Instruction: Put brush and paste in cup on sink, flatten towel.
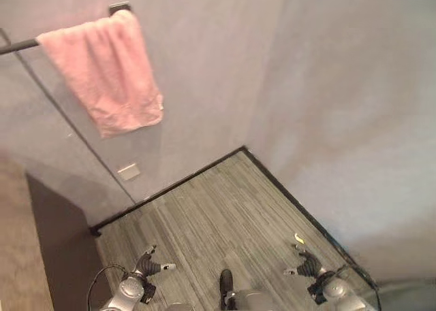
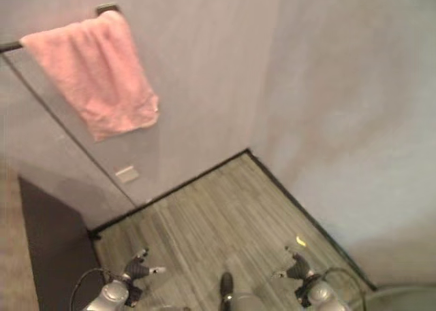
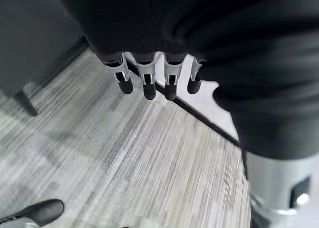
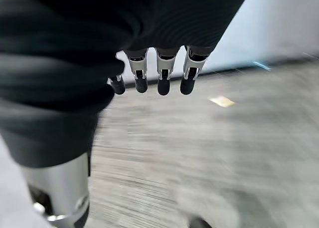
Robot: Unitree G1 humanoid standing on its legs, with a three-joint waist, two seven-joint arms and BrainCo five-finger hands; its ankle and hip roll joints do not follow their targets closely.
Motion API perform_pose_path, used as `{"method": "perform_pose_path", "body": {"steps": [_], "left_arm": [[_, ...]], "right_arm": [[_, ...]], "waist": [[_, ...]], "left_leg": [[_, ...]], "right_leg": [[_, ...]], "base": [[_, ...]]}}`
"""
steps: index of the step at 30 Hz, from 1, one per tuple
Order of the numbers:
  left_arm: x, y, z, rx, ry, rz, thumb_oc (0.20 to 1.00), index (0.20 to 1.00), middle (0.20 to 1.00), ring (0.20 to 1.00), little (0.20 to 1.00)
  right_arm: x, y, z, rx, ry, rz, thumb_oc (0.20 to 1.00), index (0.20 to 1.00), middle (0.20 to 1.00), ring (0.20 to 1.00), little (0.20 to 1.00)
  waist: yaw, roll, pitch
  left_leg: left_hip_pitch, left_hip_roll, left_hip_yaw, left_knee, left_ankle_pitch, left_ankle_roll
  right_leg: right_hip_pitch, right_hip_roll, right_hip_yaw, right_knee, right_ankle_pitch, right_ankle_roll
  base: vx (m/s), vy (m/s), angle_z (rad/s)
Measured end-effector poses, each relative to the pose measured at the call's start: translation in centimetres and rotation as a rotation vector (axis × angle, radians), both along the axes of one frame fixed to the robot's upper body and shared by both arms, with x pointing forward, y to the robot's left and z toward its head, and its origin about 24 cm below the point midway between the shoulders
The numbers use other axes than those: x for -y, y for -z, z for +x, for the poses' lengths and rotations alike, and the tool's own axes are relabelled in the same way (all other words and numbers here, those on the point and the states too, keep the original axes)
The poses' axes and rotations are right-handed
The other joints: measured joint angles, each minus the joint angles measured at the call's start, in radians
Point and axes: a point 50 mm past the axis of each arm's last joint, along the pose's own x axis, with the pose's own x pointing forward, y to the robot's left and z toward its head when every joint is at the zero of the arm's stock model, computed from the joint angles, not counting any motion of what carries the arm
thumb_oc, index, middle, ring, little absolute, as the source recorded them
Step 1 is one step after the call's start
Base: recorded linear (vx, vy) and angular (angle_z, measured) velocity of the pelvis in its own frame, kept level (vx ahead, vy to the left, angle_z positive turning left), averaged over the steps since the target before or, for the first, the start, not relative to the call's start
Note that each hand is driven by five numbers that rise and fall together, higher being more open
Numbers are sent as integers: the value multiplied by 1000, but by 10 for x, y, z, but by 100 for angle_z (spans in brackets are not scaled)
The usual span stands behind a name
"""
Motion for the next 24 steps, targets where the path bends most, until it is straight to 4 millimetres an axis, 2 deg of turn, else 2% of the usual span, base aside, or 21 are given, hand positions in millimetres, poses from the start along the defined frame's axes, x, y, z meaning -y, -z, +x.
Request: {"method": "perform_pose_path", "body": {"steps": [1, 2, 3, 4, 5, 6, 7, 8, 9, 10, 12, 14, 15, 17, 18, 20, 21, 22, 23, 24], "left_arm": [[-2, -3, 3, 20, -19, -7, 1000, 1000, 1000, 1000, 1000], [-6, -5, 5, 30, -40, -7, 1000, 1000, 1000, 1000, 1000], [-9, -5, 7, 36, -57, 9, 1000, 1000, 1000, 1000, 1000], [-8, -8, 14, 52, -53, 11, 1000, 1000, 1000, 1000, 1000], [-7, -12, 22, 72, -47, 10, 1000, 1000, 1000, 1000, 1000], [-7, -12, 22, 72, -50, 14, 1000, 1000, 1000, 1000, 1000], [-7, -11, 21, 64, -51, 16, 1000, 1000, 1000, 1000, 1000], [-5, -11, 23, 68, -51, 13, 1000, 1000, 1000, 1000, 1000], [-5, -11, 24, 70, -53, 15, 1000, 1000, 1000, 1000, 1000], [-4, -11, 23, 70, -53, 13, 1000, 1000, 1000, 1000, 1000], [-5, -6, 15, 46, -63, 13, 1000, 1000, 1000, 1000, 1000], [-7, -2, 5, 26, -75, 11, 1000, 1000, 1000, 1000, 1000], [-7, -1, 3, 20, -77, 11, 1000, 1000, 1000, 1000, 1000], [-7, -4, 6, 35, -76, 11, 1000, 1000, 1000, 1000, 1000], [-8, -8, 9, 65, -68, 10, 1000, 1000, 1000, 1000, 1000], [-10, -11, 12, 85, -74, 13, 1000, 1000, 1000, 1000, 1000], [-10, -13, 12, 94, -78, 12, 1000, 1000, 1000, 1000, 1000], [-10, -16, 18, 121, -95, 10, 1000, 1000, 1000, 1000, 1000], [-9, -19, 21, 137, -102, -2, 1000, 1000, 1000, 1000, 1000], [-7, -22, 26, 158, -100, -10, 1000, 1000, 1000, 1000, 1000]], "right_arm": [[0, -8, 1, 36, -17, 4, 1000, 1000, 1000, 1000, 1000], [0, -14, 6, 73, -17, 13, 1000, 1000, 1000, 1000, 1000], [-2, -18, 10, 99, -23, 23, 1000, 1000, 1000, 1000, 1000], [-3, -18, 9, 101, -20, 30, 1000, 1000, 1000, 1000, 1000], [-7, -15, 5, 82, -32, 36, 1000, 1000, 1000, 1000, 1000], [-11, -11, 4, 63, -51, 36, 1000, 1000, 1000, 1000, 1000], [-15, -8, 4, 48, -58, 37, 1000, 1000, 1000, 1000, 1000], [-17, -5, 5, 37, -65, 39, 1000, 1000, 1000, 1000, 1000], [-19, -4, 8, 34, -66, 42, 1000, 1000, 1000, 1000, 1000], [-19, -3, 6, 26, -64, 41, 1000, 1000, 1000, 1000, 1000], [-22, -6, 14, 41, -96, 27, 1000, 1000, 1000, 1000, 1000], [-26, -9, 13, 51, -119, 32, 1000, 1000, 1000, 1000, 1000], [-27, -9, 13, 54, -123, 34, 1000, 1000, 1000, 1000, 1000], [-27, -5, 4, 31, -121, 40, 1000, 1000, 1000, 1000, 1000], [-29, 1, -5, 4, -121, 40, 1000, 1000, 1000, 1000, 1000], [-34, 2, -6, 6, -135, 47, 1000, 1000, 1000, 1000, 1000], [-38, 2, -6, 7, -140, 57, 1000, 1000, 1000, 1000, 1000], [-46, 2, -3, 16, -154, 74, 1000, 1000, 1000, 1000, 1000], [-51, 1, 0, 23, -168, 79, 1000, 1000, 1000, 1000, 1000], [-55, -2, 6, 42, -182, 86, 1000, 1000, 1000, 1000, 1000]], "waist": [[-8, -12, 9], [-7, -25, 19], [-19, -31, 32], [-34, -33, 40], [-31, -44, 49], [-24, -46, 50], [-25, -41, 51], [-16, -18, 54], [-16, -4, 62], [-18, 5, 68], [18, 38, 63], [23, 62, 44], [23, 68, 30], [19, 56, 16], [18, 39, 3], [19, 37, -3], [13, 27, -8], [14, 15, -17], [14, 14, -17], [8, 14, -15]], "left_leg": [[-35, -1, 68, 46, 6, -9], [-56, 4, 110, 56, 3, 0], [-98, 49, 244, 39, 1, 3], [-120, 77, 320, -6, 4, 2], [-123, 79, 334, -91, 17, 4], [-125, 81, 312, -175, 45, -8], [-127, 84, 284, -239, 79, -30], [-133, 116, 273, -316, 128, -68], [-149, 146, 273, -342, 164, -101], [-154, 160, 279, -348, 186, -99], [-164, 198, 281, -330, 213, -103], [-127, 179, 276, -301, 214, -87], [-110, 159, 271, -305, 233, -49], [-109, 112, 283, -280, 242, -15], [-104, 75, 319, -266, 247, 57], [-98, 50, 335, -256, 219, 98], [-96, 35, 344, -252, 212, 109], [-92, 14, 361, -250, 204, 117], [-84, 10, 362, -253, 194, 132], [-72, 0, 361, -259, 191, 137]], "right_leg": [[-3, -4, -1, -12, 2, -5], [-3, -11, -3, -13, 8, -13], [6, -22, -48, -45, 5, -27], [15, -30, -82, -76, 6, -26], [17, -39, -82, -93, 9, -17], [23, -46, -81, -114, 3, -4], [43, -43, -85, -136, -9, 14], [52, -30, -83, -143, -25, 30], [66, -22, -71, -154, 0, 31], [76, -18, -63, -157, 1, 30], [118, -33, -36, -169, -4, 38], [139, -64, -7, -150, -15, 55], [138, -83, 4, -130, -27, 73], [135, -139, 13, -92, -49, 105], [108, -194, 30, -24, -81, 126], [79, -230, 30, 69, -106, 127], [68, -256, 28, 122, -88, 147], [37, -284, 26, 204, -107, 163], [26, -288, 30, 240, -82, 169], [2, -295, 25, 288, -83, 171]], "base": [[-21, -16, 73], [50, 2, 64], [137, 44, 85], [242, 80, 88], [266, 91, 66], [302, 123, 28], [200, 80, 14], [218, 125, 22], [217, 125, 18], [351, 225, 2], [444, 339, -46], [355, 328, -58], [278, 296, -35], [223, 267, -14], [216, 296, -17], [137, 224, -17], [73, 144, -16], [157, 234, -19], [138, 130, -21], [209, 184, -7]]}}
